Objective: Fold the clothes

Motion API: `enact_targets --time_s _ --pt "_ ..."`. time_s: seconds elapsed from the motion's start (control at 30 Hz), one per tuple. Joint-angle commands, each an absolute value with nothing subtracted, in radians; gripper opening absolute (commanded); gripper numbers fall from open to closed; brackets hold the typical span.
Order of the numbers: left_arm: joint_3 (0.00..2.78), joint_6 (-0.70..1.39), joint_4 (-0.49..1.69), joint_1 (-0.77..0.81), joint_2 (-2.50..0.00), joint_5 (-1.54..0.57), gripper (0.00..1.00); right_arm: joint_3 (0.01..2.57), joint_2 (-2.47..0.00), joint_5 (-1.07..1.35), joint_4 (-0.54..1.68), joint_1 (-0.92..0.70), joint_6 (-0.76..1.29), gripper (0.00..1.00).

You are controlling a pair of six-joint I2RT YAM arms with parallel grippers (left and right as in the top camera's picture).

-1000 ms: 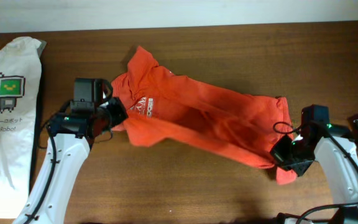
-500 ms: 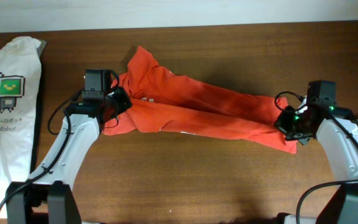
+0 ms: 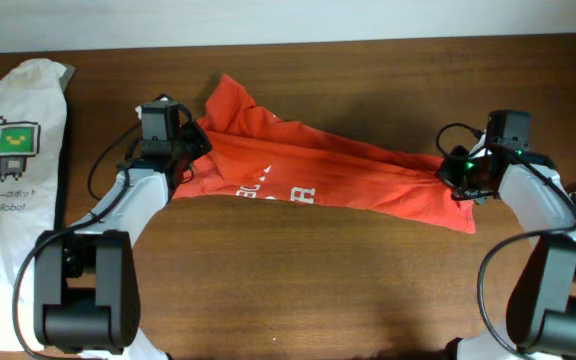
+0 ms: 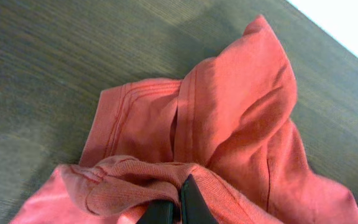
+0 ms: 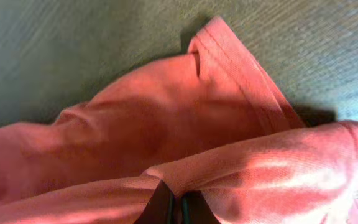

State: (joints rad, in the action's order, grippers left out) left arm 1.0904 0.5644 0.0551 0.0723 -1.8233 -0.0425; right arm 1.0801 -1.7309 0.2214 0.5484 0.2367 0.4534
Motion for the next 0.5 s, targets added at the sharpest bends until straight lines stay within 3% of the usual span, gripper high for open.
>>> enact_targets --time_s 0.0,0.17,0.27,0.3,0.33,0.43,0.47 --pt "1.103 0.544 -0.001 0.053 -1.842 0.000 0.00 1.100 -1.778 0.171 0.505 0.225 0.461 0.04" --pt "1.103 0.545 -0.076 0.058 -1.926 0.003 0.03 1.100 -1.791 0.171 0.437 0.176 0.470 0.04" --pt "1.103 0.544 -0.122 0.059 -1.990 -0.044 0.80 1.100 -1.791 0.171 0.437 0.175 0.472 0.07" --pt "1.104 0.544 -0.126 0.059 -1.997 -0.049 0.99 1.100 -1.791 0.171 0.436 0.175 0.472 0.16" --pt "1.108 0.521 -0.137 0.059 -1.996 -0.054 0.99 1.101 -1.791 0.171 0.433 0.177 0.472 0.17" --pt "1.226 0.471 -0.060 0.059 -1.974 -0.142 0.99 1.192 -1.790 0.172 0.498 0.177 0.441 0.56" --pt "1.291 0.454 0.009 0.059 -1.956 -0.143 0.99 1.279 -1.790 0.171 0.568 0.177 0.415 0.61"
